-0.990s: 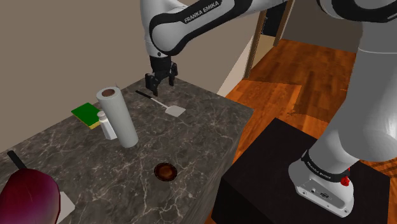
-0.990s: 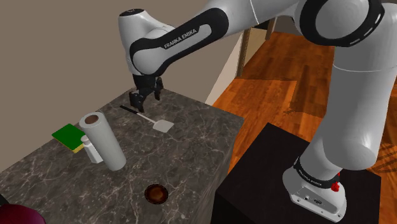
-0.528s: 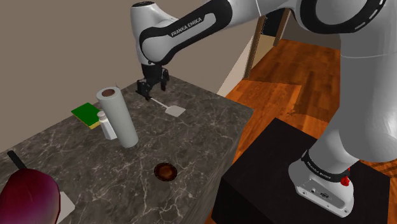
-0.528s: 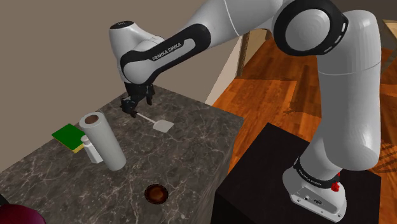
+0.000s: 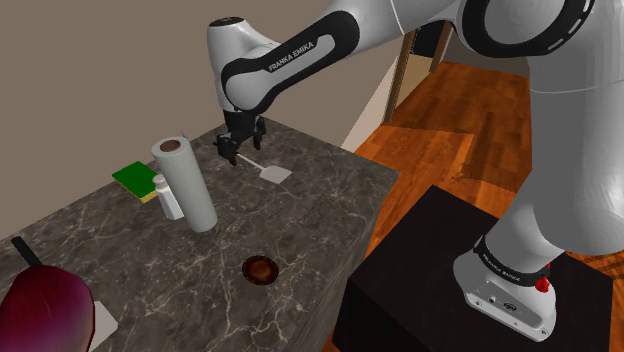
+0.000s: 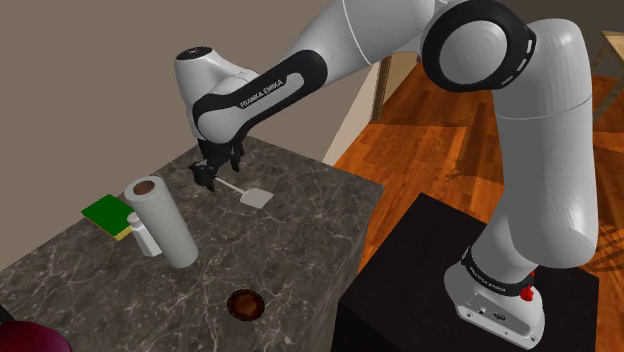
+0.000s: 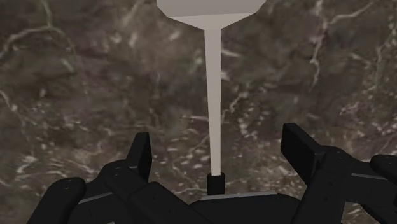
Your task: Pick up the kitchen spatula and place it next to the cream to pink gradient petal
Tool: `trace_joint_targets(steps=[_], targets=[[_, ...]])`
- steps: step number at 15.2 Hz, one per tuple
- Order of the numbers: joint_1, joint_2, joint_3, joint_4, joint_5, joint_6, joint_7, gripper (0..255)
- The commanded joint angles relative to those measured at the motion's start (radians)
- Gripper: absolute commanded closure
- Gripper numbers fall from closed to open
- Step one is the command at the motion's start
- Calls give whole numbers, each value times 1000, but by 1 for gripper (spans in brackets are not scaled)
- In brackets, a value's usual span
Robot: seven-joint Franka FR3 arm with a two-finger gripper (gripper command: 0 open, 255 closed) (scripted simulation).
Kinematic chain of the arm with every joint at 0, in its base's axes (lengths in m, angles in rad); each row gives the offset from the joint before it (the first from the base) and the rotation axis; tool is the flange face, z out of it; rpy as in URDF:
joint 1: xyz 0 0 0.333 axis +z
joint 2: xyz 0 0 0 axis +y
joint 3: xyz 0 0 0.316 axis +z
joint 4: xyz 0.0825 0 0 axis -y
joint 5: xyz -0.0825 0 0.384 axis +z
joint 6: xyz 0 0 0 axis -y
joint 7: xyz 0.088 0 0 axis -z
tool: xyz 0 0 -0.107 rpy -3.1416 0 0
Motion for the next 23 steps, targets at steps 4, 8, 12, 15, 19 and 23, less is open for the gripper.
trace_joint_targets(steps=[4, 8, 12, 15, 19, 23], targets=[[0, 0, 0, 0, 0, 0, 0, 255], [0, 0, 0, 0, 0, 0, 0, 255], [0, 0, 0, 0, 0, 0, 0, 255], [-1, -11, 2, 10, 4, -21, -3, 255], [-3, -32, 7, 33, 12, -64, -8, 255], [-4, -51, 10, 60, 19, -109, -14, 255]])
